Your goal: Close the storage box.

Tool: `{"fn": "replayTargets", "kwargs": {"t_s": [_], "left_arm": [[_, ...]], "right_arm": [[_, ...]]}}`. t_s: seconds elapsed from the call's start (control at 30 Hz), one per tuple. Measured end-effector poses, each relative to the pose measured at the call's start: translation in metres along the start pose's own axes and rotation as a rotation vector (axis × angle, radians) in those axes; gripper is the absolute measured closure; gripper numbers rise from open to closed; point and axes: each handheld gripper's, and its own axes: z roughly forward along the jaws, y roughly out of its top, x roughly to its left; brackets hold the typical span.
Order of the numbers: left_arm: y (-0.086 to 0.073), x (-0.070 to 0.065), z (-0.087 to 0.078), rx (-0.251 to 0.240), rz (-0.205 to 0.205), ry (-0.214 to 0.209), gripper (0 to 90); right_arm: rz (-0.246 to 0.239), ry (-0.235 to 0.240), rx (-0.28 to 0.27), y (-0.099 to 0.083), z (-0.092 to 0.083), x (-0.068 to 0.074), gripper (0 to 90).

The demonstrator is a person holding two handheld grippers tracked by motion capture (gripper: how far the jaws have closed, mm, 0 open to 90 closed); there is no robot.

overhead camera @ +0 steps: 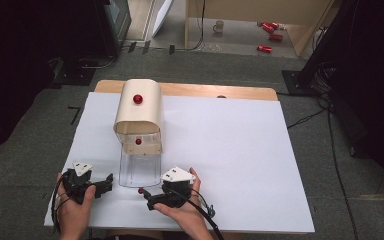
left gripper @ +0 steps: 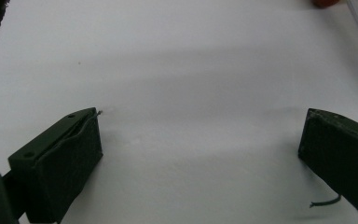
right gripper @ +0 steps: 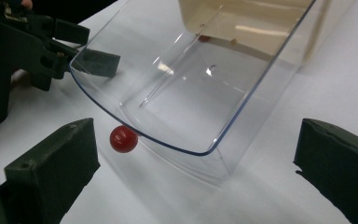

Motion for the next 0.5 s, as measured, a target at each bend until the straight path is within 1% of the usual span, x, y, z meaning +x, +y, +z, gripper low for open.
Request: {"fn": "replayTargets", "kwargs": {"t_s": [0.03,0.07,0.13,0.2,0.23,0.27,0.37,0.4,0.43,0.47,0.5], "left_arm": [[0.0,0.0,0.0,0.0,0.0,0.0,0.0],[0.0,0.0,0.0,0.0,0.0,0.0,0.0],[0.0,0.0,0.0,0.0,0.0,0.0,0.0],[0.0,0.0,0.0,0.0,0.0,0.0,0.0],[0.0,0.0,0.0,0.0,0.0,0.0,0.0],[0.0,0.0,0.0,0.0,-0.001,0.0,0.0],[0.0,0.0,0.0,0.0,0.0,0.0,0.0],[0.0,0.0,0.0,0.0,0.0,0.0,0.0],[0.0,0.0,0.0,0.0,0.0,0.0,0.0],[0.0,0.0,0.0,0.0,0.0,0.0,0.0],[0.0,0.0,0.0,0.0,0.0,0.0,0.0]], "right_arm": [[0.0,0.0,0.0,0.0,0.0,0.0,0.0],[-0.009,-0.004,0.007,-0.001,0.004,0.002,0.0],[-0.019,-0.013,0.016,-0.001,0.008,0.002,0.0],[-0.017,-0.025,0.034,-0.002,0.011,0.003,0.0],[-0.017,-0.025,0.034,-0.002,0.011,0.003,0.0],[-0.016,-0.043,0.055,-0.004,0.016,0.003,2.5],[-0.009,-0.066,0.071,-0.006,0.02,0.002,5.6],[-0.006,-0.065,0.078,-0.006,0.021,0.002,6.1],[-0.013,-0.06,0.077,-0.006,0.022,0.002,7.5],[-0.019,-0.055,0.074,-0.006,0.022,0.003,10.6],[-0.019,-0.055,0.074,-0.006,0.022,0.003,10.6]]}}
